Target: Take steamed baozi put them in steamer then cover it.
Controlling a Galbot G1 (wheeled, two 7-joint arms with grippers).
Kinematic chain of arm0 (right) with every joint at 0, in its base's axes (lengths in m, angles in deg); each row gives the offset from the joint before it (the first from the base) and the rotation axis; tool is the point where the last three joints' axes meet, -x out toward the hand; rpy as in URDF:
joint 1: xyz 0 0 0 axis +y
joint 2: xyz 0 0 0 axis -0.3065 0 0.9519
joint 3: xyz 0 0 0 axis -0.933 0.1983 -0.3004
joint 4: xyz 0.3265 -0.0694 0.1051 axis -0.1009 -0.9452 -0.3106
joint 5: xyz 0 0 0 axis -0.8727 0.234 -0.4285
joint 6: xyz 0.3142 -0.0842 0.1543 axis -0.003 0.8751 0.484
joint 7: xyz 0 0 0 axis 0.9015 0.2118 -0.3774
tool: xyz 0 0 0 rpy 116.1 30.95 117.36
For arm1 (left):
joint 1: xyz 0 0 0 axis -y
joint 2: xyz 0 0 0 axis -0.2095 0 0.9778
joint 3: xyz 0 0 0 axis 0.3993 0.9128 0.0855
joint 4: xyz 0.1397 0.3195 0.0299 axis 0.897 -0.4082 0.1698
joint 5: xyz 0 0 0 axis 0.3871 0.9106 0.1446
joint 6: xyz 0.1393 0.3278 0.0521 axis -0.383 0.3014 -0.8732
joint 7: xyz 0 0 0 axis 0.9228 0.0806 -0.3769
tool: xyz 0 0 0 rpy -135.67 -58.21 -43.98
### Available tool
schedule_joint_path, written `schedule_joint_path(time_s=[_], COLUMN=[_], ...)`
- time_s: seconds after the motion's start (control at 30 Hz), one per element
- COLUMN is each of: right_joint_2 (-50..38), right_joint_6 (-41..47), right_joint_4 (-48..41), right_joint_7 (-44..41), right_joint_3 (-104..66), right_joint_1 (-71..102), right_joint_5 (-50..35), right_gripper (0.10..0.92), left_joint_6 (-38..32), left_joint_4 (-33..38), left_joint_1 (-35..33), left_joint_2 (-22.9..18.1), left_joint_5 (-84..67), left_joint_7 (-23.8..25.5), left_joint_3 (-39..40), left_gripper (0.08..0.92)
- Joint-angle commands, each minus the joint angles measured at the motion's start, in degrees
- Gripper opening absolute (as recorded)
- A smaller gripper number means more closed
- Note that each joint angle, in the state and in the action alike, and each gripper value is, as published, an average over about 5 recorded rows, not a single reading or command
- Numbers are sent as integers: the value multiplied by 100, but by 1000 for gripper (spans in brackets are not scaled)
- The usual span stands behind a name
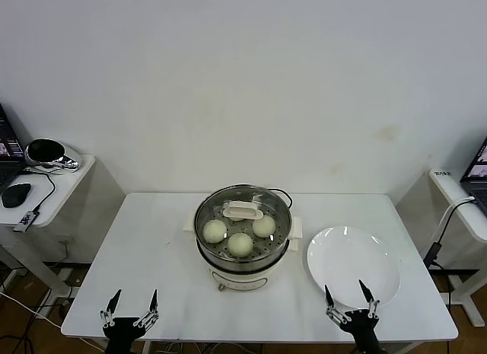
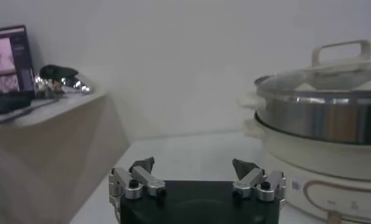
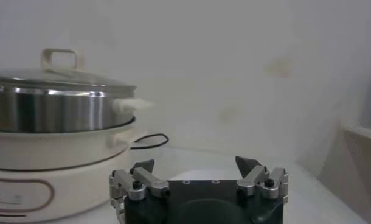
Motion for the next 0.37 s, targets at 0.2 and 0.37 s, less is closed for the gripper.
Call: schedule_joint_path(time_s=[0.2,0.37], right_joint_2=[-10,7], right_joint_6=[111,83], right_joint_4=[200,179], right_joint_7=[-9,59], right_joint_3=[116,129], right_joint_1=[209,207], right_joint_5=[-95,-101], right_gripper=[823,823], left_joint_6=[-296,-296], left_joint_4=[-262,-261], left_joint_1=[-164,-169], left_joint_2=[-3,0], left_joint_5=[-226,-238], left_joint_7=[242,298], left_joint_3=[-168,-177], left_gripper=[823,823])
